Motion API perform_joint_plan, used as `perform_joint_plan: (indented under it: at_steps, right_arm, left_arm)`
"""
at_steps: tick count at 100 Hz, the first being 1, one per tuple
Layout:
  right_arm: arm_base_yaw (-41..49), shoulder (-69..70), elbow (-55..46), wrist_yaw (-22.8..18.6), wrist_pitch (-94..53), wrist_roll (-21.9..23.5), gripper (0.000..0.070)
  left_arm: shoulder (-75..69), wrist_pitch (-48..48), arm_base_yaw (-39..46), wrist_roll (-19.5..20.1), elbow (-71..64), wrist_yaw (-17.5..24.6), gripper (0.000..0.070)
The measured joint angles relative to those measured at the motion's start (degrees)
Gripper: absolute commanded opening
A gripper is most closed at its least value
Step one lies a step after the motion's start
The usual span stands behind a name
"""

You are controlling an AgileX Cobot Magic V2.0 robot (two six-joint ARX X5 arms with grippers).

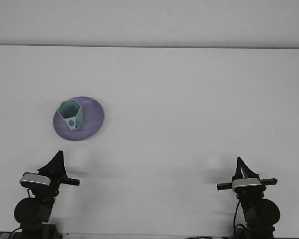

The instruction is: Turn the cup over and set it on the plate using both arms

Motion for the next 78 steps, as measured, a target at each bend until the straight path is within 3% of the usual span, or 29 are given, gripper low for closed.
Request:
perform_joint_plan:
  at_steps: [78]
  right_arm:
    - [0.0, 0.0, 0.0, 0.0, 3.5, -0.2, 0.0001]
  left_arm:
    - [0.0, 0.1, 0.0, 0.0, 0.0, 0.0, 0.0014]
